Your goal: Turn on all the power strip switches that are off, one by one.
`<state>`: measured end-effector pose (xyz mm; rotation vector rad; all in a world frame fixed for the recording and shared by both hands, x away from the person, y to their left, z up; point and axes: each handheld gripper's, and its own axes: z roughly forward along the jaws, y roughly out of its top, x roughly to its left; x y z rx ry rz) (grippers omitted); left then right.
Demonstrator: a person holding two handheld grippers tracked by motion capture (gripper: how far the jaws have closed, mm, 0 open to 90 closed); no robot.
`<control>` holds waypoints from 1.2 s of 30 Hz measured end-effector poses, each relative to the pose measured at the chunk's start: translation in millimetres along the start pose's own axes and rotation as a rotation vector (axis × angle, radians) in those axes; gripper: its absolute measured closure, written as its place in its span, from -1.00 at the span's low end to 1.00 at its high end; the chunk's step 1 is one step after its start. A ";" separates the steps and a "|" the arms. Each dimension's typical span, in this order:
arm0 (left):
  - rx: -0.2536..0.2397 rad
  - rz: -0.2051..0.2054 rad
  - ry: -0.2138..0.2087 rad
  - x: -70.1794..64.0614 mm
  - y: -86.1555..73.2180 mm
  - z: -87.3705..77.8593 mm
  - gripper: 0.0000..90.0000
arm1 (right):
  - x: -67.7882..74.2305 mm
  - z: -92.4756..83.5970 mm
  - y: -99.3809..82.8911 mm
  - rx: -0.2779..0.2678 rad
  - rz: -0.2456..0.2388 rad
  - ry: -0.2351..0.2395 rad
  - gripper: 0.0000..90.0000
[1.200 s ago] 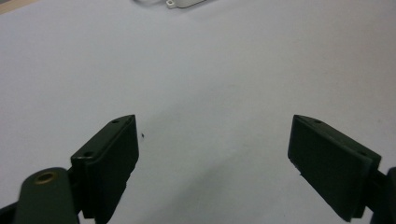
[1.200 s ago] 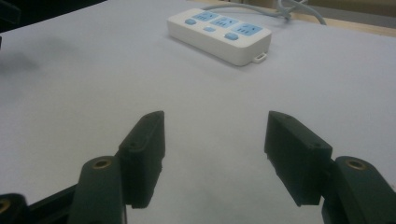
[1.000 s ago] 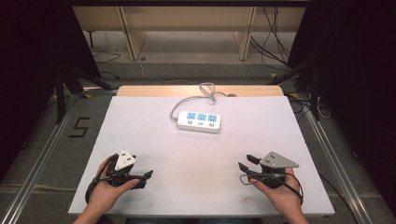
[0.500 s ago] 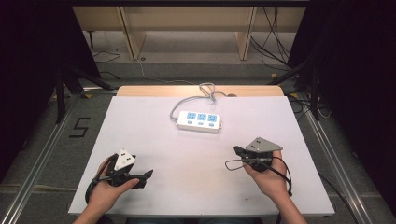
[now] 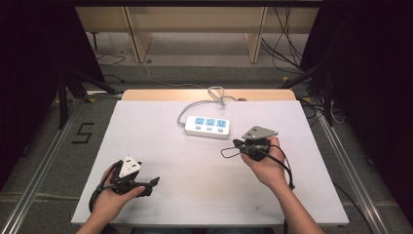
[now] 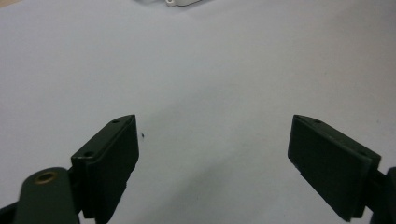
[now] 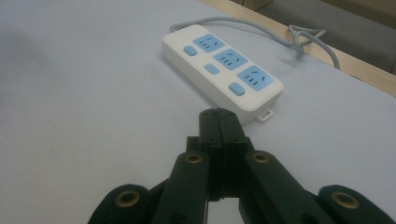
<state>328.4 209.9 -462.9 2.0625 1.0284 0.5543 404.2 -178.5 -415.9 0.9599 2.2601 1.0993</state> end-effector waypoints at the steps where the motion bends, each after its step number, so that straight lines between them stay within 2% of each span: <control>1: -0.001 -0.001 -0.001 -0.1 0.0 -0.1 -0.64 | -0.1 1.9 1.5 0.003 0.001 0.003 1.00; 7: 0.001 -0.003 -0.001 0.3 -0.1 0.1 -0.64 | -1.5 14.7 12.2 0.028 -0.006 0.010 1.00; 36: 0.000 0.001 -0.008 -1.3 0.3 1.0 -0.63 | -2.9 48.9 59.0 0.089 -0.005 0.034 1.00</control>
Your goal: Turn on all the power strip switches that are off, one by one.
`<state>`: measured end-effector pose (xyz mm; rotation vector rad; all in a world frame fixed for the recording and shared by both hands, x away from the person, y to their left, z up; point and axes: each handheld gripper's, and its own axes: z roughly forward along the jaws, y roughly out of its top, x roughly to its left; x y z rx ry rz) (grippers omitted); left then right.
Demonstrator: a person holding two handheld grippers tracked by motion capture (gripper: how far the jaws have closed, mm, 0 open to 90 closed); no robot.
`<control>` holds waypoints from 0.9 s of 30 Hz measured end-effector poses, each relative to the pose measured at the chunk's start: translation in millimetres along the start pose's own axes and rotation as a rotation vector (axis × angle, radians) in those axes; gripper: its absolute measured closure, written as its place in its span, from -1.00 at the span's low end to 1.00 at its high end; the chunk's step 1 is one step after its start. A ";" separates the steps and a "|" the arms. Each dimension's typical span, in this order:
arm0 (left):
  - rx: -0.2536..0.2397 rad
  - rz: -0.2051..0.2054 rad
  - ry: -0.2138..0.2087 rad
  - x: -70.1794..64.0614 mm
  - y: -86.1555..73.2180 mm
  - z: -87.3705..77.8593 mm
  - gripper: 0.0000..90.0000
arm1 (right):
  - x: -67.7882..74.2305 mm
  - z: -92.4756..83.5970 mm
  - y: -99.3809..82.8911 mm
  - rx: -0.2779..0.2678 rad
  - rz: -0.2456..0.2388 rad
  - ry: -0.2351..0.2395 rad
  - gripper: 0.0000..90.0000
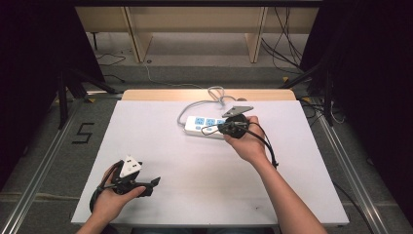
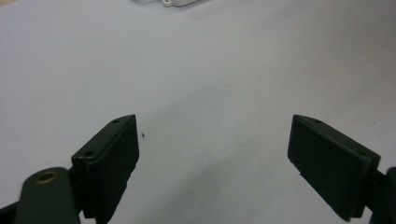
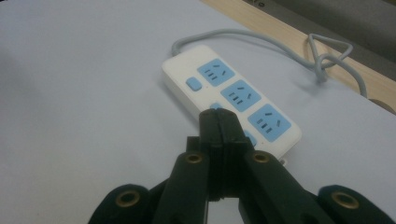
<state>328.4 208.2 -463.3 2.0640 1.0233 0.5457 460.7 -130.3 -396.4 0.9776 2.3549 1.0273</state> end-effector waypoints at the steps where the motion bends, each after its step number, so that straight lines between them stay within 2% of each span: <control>1: -0.001 0.000 0.000 -0.1 0.0 0.0 -0.63 | 0.1 1.4 1.4 0.000 0.003 0.000 1.00; 10: 0.001 0.000 -0.002 0.1 -0.1 0.2 -0.63 | 1.0 13.3 13.2 0.026 -0.007 -0.002 1.00; 27: 0.002 0.001 -0.002 0.2 -0.5 0.4 -0.62 | 0.1 33.0 23.8 0.069 -0.015 -0.010 1.00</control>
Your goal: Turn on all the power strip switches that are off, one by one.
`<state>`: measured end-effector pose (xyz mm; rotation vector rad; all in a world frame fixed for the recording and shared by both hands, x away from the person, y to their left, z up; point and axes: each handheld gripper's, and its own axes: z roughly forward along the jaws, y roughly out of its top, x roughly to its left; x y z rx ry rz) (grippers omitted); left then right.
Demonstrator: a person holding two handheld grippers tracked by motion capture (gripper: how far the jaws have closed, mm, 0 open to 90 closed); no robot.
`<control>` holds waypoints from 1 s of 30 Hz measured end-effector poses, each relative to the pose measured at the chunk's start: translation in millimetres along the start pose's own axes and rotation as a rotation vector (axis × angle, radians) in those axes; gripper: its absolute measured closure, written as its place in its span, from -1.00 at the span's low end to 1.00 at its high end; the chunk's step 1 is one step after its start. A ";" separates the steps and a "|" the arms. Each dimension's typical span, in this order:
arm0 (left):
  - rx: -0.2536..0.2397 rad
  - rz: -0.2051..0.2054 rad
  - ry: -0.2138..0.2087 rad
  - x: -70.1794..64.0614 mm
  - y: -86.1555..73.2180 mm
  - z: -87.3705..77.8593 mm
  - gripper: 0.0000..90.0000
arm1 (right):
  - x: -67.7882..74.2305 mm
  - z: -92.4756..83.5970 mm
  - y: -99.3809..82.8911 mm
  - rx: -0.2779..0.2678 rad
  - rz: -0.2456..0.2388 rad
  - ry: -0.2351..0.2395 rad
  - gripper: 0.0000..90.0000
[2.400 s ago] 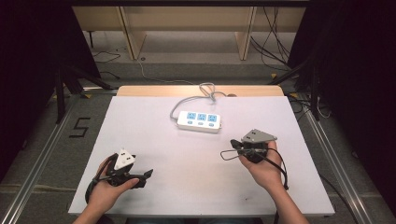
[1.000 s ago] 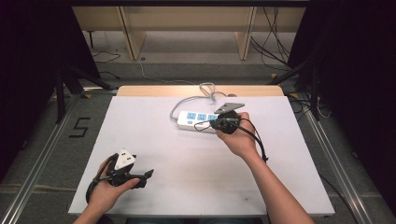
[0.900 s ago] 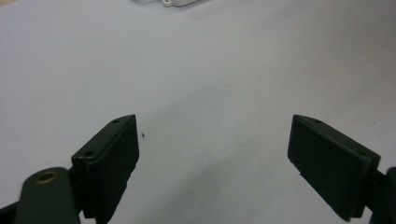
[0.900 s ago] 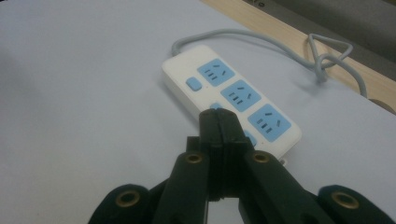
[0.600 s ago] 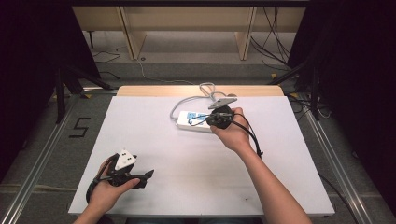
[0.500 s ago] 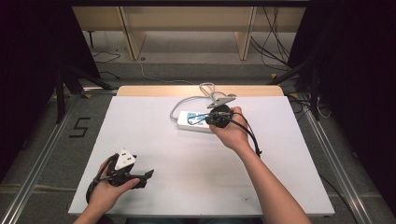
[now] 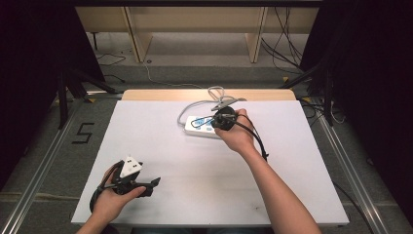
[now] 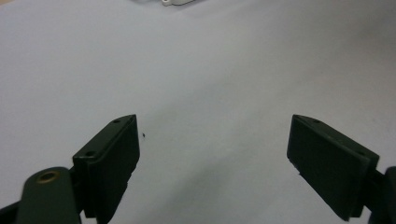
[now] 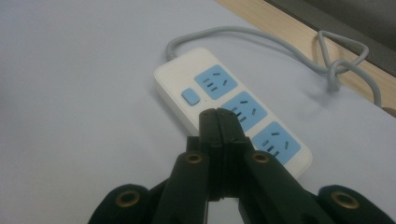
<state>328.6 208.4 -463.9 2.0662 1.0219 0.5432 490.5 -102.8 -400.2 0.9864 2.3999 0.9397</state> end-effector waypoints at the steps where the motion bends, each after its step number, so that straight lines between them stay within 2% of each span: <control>1: 0.001 -0.001 0.000 0.1 0.0 0.0 -0.62 | 0.2 0.7 0.8 0.003 0.004 0.001 1.00; 14: -0.003 0.003 -0.001 -0.8 0.5 -0.4 -0.62 | -1.9 11.3 9.5 0.035 0.021 0.008 1.00; 30: -0.002 0.003 -0.004 -1.1 0.7 0.2 -0.62 | -3.6 24.5 19.8 0.067 0.019 0.020 1.00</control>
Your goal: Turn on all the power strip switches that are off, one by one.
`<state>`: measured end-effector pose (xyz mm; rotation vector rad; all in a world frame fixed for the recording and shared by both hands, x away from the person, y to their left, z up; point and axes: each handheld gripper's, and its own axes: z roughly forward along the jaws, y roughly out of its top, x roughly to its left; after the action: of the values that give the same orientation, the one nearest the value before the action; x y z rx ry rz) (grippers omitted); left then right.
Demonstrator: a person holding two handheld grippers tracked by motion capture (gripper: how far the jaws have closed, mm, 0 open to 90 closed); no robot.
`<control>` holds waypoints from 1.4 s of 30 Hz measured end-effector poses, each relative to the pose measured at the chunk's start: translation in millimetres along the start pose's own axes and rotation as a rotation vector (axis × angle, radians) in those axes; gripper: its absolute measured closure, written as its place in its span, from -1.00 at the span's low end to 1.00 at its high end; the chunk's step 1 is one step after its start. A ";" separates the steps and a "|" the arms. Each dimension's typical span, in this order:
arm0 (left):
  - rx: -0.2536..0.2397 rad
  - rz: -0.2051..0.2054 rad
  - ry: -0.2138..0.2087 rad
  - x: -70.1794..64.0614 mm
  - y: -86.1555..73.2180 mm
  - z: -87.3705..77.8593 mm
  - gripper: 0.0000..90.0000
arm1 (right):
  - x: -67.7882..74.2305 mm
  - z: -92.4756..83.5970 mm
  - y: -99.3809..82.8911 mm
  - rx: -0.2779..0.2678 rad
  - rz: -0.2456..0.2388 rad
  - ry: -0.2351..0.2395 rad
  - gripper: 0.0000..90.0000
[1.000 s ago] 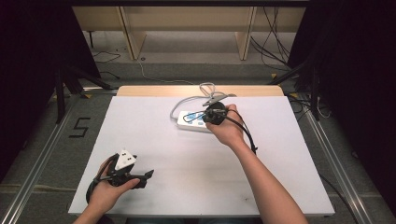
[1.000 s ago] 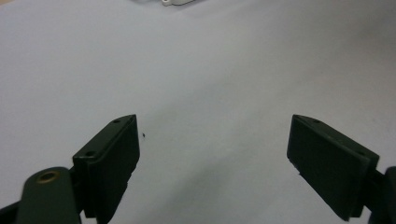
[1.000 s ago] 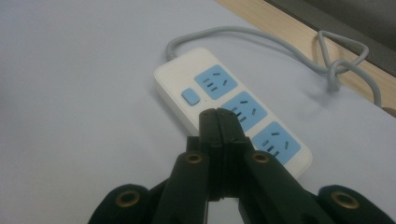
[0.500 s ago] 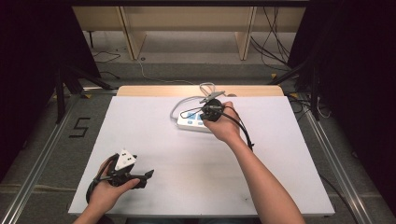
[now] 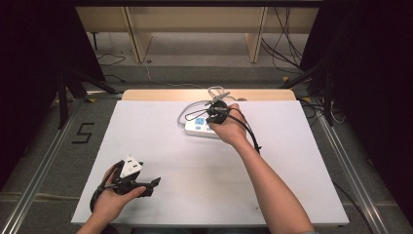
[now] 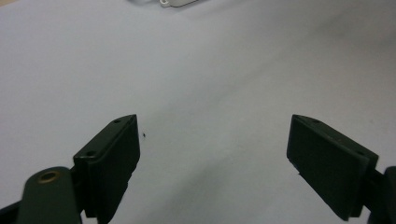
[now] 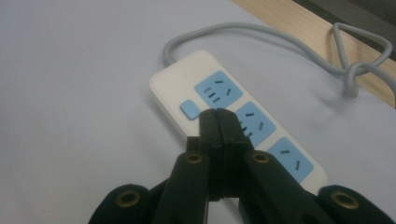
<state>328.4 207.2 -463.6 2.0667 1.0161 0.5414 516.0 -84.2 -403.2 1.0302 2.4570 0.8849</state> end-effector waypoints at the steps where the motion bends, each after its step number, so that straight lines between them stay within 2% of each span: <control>1: 0.000 0.000 0.000 -0.1 0.0 0.1 -0.62 | -0.2 0.5 0.4 -0.001 -0.001 0.001 1.00; 21: 0.002 0.000 0.000 0.3 0.0 0.2 -0.62 | 5.9 14.2 15.2 0.037 -0.010 0.006 1.00; 42: 0.001 0.004 -0.002 -0.1 0.2 0.2 -0.62 | 6.1 30.9 18.0 0.075 -0.001 0.013 1.00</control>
<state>328.6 206.9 -463.5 2.0700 1.0115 0.5402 537.0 -57.1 -414.9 1.0519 2.5184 0.8073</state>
